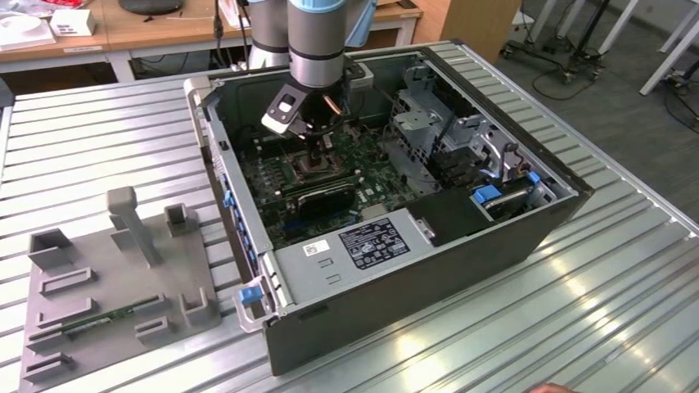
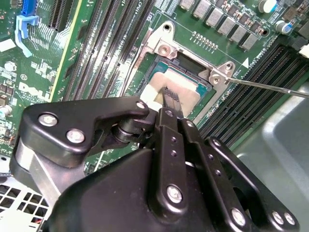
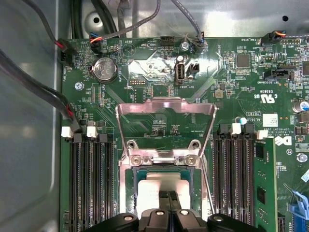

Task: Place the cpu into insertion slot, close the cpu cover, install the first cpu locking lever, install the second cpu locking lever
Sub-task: 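Place the cpu into insertion slot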

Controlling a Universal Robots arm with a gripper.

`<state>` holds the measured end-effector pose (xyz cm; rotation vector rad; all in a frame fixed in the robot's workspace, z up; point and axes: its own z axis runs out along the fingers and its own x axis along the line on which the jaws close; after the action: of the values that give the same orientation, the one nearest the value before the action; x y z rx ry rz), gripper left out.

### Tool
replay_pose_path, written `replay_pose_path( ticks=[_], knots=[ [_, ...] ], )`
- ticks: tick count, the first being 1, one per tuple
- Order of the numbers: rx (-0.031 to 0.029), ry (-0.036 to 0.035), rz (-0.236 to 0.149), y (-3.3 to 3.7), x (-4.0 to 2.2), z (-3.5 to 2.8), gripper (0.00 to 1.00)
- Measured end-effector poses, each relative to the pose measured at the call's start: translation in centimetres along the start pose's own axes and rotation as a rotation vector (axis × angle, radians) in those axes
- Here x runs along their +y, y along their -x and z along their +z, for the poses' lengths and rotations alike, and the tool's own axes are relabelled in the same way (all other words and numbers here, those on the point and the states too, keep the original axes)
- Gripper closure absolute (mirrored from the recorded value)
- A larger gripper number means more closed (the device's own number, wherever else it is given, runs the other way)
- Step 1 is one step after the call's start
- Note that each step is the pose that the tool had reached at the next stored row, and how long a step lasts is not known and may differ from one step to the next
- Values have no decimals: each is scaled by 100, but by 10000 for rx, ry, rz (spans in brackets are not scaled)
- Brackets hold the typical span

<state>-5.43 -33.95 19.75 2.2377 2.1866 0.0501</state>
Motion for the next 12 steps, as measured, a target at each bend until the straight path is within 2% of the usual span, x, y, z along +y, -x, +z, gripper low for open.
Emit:
replay_pose_path(
  ticks=[12],
  knots=[
    [-4, -2, -1, 2, -1, 3, 89]
  ],
)
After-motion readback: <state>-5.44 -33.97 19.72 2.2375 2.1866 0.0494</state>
